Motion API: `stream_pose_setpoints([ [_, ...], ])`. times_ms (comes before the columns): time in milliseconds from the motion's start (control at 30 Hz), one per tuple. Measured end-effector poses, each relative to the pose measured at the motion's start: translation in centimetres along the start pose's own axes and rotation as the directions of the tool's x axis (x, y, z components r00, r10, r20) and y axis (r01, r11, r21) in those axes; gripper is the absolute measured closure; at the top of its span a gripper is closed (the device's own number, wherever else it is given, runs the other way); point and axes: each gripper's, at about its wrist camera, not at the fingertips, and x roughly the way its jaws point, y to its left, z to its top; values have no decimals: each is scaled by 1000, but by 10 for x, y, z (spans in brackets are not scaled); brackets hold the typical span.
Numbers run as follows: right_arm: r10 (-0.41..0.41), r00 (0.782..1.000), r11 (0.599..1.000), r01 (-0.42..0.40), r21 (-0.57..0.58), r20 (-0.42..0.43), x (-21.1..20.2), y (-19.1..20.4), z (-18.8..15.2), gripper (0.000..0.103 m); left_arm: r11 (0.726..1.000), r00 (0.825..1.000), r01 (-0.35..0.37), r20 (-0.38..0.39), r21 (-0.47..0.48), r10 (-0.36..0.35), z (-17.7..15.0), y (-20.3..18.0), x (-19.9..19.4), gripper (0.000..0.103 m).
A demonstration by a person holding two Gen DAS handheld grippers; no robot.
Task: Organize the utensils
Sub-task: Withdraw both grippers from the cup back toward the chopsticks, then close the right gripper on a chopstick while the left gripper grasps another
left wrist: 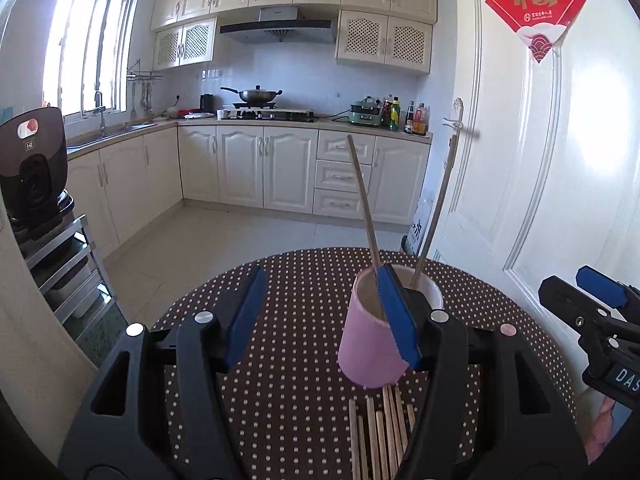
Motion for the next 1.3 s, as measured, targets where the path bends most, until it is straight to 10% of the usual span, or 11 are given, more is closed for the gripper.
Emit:
stream_pose_setpoints([
  [1300, -27, 936, 999, 15, -37, -351, 26, 28, -98, 15, 999, 943, 33, -331, -3, -32, -116, 34, -8, 26],
])
